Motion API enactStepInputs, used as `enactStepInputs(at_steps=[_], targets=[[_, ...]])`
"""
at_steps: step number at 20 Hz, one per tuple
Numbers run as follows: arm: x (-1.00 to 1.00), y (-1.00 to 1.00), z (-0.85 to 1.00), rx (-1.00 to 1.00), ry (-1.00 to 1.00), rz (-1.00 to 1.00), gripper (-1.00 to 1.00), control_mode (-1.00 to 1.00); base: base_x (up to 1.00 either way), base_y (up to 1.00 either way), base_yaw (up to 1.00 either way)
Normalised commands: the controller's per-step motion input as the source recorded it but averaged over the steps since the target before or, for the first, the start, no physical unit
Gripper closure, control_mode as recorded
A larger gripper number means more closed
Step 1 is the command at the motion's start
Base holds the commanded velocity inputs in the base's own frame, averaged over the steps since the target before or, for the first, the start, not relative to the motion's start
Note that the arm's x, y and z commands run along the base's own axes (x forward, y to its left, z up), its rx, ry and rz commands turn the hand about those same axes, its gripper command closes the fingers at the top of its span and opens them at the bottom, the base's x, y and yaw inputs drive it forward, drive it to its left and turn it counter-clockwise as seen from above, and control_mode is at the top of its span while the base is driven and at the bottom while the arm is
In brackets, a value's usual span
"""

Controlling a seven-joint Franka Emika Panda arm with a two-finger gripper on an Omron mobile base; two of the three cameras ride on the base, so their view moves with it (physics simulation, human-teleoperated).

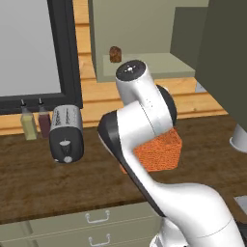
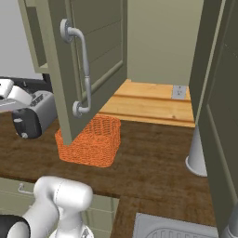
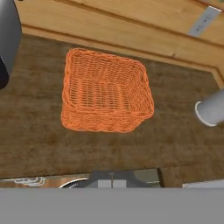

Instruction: Open the cabinet, pick up the bread from the cabinet and place it in the basket. Then move the basket to the dining counter.

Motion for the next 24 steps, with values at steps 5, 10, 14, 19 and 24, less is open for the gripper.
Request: enactStepInputs(at_steps=[5, 10, 14, 19, 24], targets=[[0.02, 0.04, -0.35, 0.0, -0.31, 0.21, 1.0, -1.0, 0.0, 0.0, 0.0], [0.18, 0.0, 0.01, 0.01, -0.39, 0.08, -1.0, -1.0, 0.0, 0.0, 0.0], [0.1, 0.0, 0.44, 0.02, -0.14, 0.05, -1.0, -1.0, 0.0, 0.0, 0.0], [-0.01, 0.09, 0.94, 0.05, 0.0, 0.04, -1.0, -1.0, 0.0, 0.0, 0.0], [0.02, 0.0, 0.75, 0.1, 0.0, 0.07, -1.0, -1.0, 0.0, 0.0, 0.0]])
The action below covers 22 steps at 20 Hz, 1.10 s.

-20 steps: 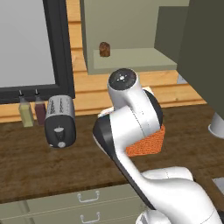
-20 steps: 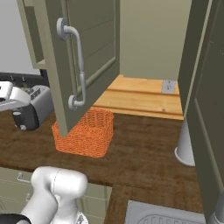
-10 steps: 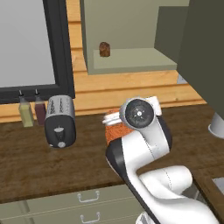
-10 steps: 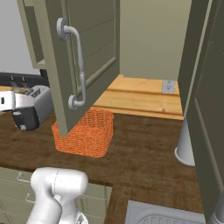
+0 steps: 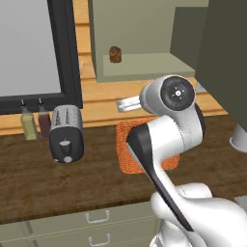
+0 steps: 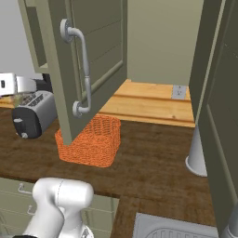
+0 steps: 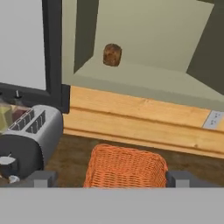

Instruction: Open the cabinet, pick up the bread from the cabinet and place it in the basket. Then move the basket to the dining counter.

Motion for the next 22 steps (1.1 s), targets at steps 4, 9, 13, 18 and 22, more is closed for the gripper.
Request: enactStepInputs(at_steps=[4, 9, 13, 18, 22], targets=[[0.62, 0.0, 0.22, 0.09, 0.0, 0.05, -1.0, -1.0, 0.0, 0.0, 0.0], [0.66, -0.22, 0.25, 0.04, 0.02, 0.06, -1.0, -1.0, 0.0, 0.0, 0.0], [0.65, -0.16, 0.22, 0.05, 0.0, 0.04, -1.0, -1.0, 0.0, 0.0, 0.0], [0.73, -0.02, 0.05, 0.04, 0.0, 0.02, -1.0, -1.0, 0.0, 0.0, 0.0], [0.81, 0.0, 0.0, 0.0, 0.03, 0.0, -1.0, -1.0, 0.0, 0.0, 0.0]])
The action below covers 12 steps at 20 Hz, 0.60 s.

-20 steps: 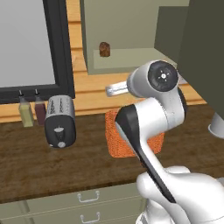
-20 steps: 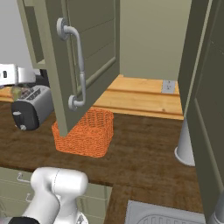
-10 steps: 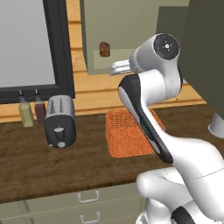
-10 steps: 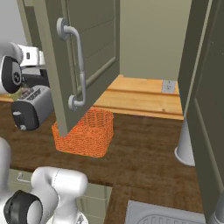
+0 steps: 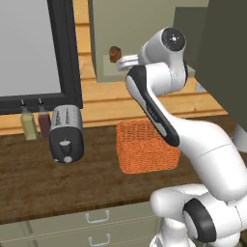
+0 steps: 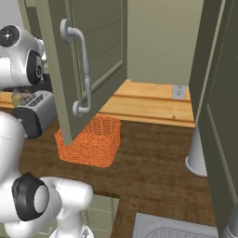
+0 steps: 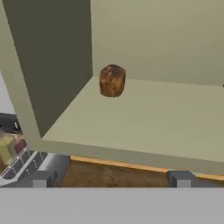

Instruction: Open the cabinet, pick up the bread from the cabinet and place it in the basket. Then move the basket to the dining counter.

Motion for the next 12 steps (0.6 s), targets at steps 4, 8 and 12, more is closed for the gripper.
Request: enactStepInputs(at_steps=[4, 8, 12], targets=[[0.81, 0.0, 0.01, 0.0, 0.05, 0.0, -1.0, -1.0, 0.0, 0.0, 0.0], [0.68, 0.0, 0.0, 0.0, 0.04, 0.0, -1.0, -1.0, 0.0, 0.0, 0.0], [0.55, 0.16, 0.0, 0.0, 0.02, -0.01, -1.0, -1.0, 0.0, 0.0, 0.0]])
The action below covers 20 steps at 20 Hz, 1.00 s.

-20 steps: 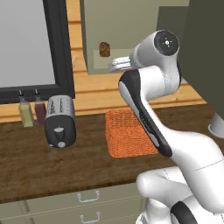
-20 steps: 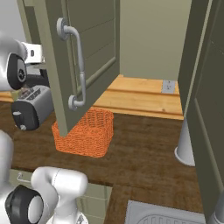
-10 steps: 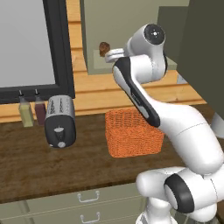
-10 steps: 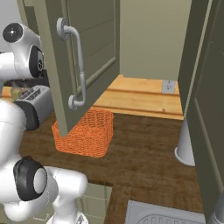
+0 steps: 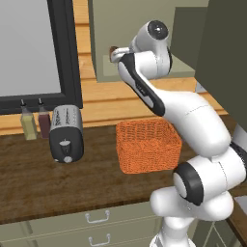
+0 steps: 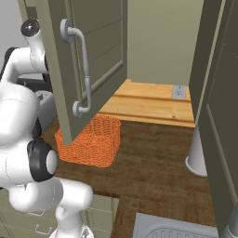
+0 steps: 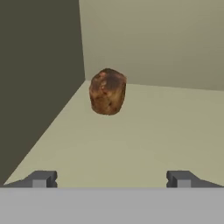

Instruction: Open the cabinet, pick up the bread from the cabinet and place it in the basket. Then move the basket to the dining counter.

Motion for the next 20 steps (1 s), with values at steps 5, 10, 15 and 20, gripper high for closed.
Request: enactStepInputs(at_steps=[5, 10, 15, 20], targets=[[0.51, 0.21, 0.0, 0.0, 0.02, -0.01, -1.0, -1.0, 0.0, 0.0, 0.0], [0.5, 0.0, 0.0, 0.0, 0.04, 0.0, -1.0, -1.0, 0.0, 0.0, 0.0], [0.41, 0.11, 0.0, 0.0, 0.0, -0.02, -1.0, -1.0, 0.0, 0.0, 0.0], [0.3, 0.16, 0.0, 0.0, 0.0, -0.1, -1.0, -1.0, 0.0, 0.0, 0.0]])
